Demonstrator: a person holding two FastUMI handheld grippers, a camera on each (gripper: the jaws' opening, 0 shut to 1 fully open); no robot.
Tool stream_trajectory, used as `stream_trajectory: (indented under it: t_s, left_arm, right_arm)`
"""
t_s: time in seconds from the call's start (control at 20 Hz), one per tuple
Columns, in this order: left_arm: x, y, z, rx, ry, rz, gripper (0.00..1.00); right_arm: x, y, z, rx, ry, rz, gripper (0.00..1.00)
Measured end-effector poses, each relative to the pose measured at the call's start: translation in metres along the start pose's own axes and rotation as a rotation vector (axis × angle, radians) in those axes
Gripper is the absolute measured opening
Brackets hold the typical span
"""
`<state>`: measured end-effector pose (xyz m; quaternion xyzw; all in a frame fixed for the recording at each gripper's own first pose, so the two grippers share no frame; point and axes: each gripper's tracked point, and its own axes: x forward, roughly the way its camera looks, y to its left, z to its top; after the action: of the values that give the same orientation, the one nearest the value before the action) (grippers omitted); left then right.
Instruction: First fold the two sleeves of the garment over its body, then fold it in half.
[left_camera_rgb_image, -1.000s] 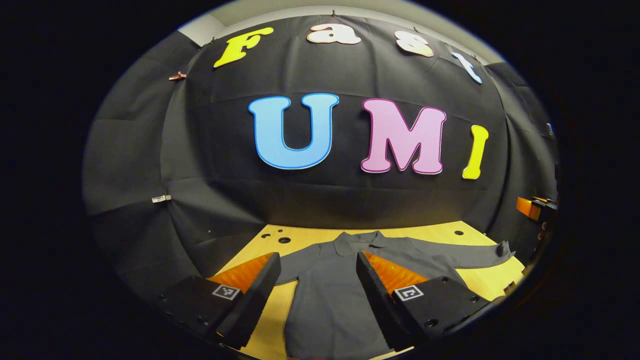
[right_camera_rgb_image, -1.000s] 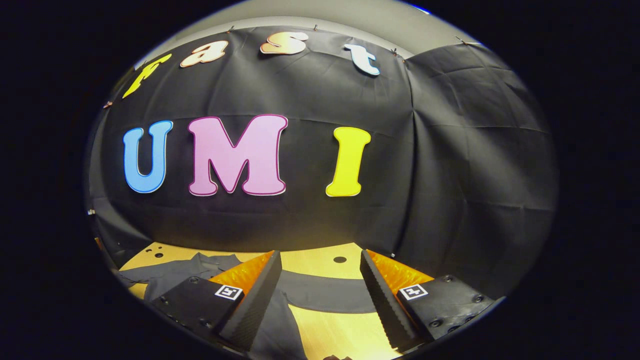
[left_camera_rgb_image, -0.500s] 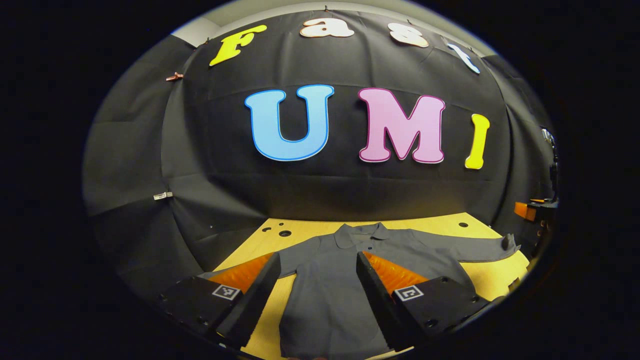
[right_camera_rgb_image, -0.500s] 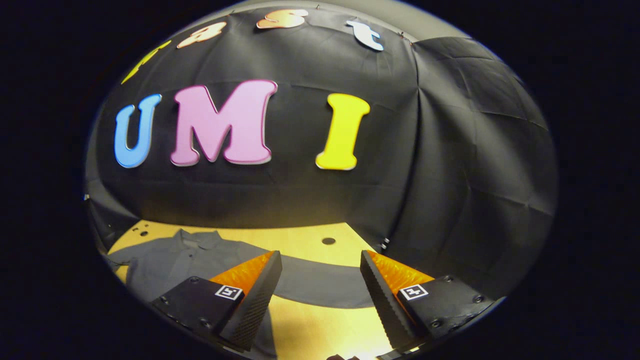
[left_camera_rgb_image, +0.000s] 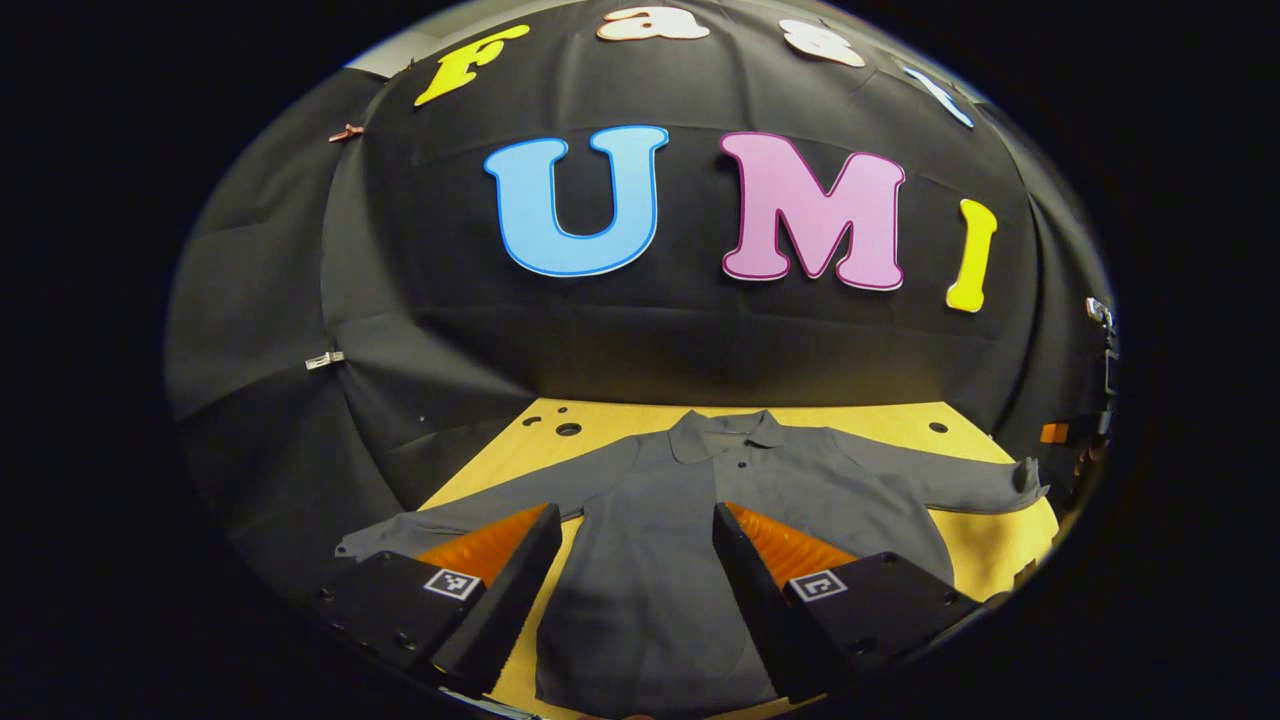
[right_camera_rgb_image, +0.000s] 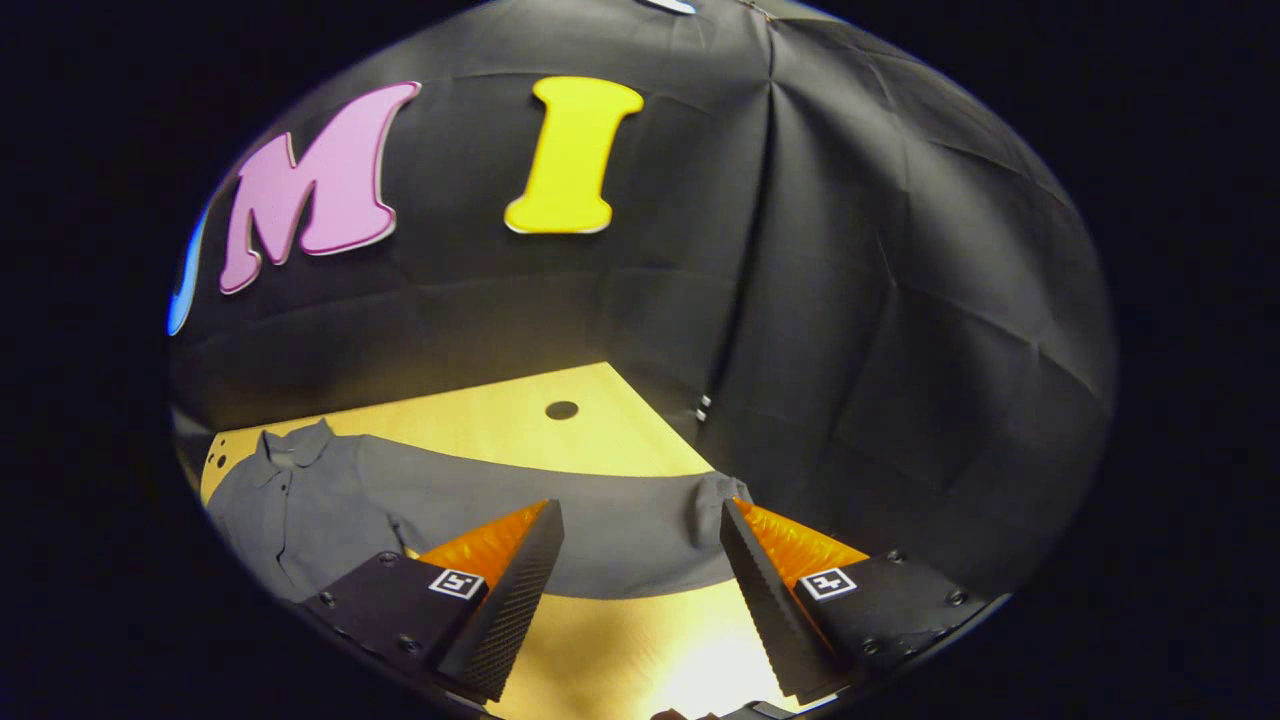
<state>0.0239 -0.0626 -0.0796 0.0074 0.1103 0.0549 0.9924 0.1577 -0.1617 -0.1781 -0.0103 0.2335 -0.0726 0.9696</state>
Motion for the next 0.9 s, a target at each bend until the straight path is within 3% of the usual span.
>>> stream_trajectory:
  t_s: [0.4,0.65,0.9]
  left_arm:
    - [0.014,-0.023,-0.015,0.015,0.069,-0.012,0.96]
    - [0.019,-0.039,-0.017,0.06,0.09,-0.037,0.96]
    - [0.022,-0.049,-0.022,0.054,0.121,-0.042,0.98]
  right_arm:
    - [0.068,-0.038,-0.047,0.054,0.178,-0.091,0.98]
    - [0.11,-0.072,-0.063,0.156,0.257,-0.162,0.98]
    - [0.139,-0.089,-0.087,0.084,0.311,-0.186,0.98]
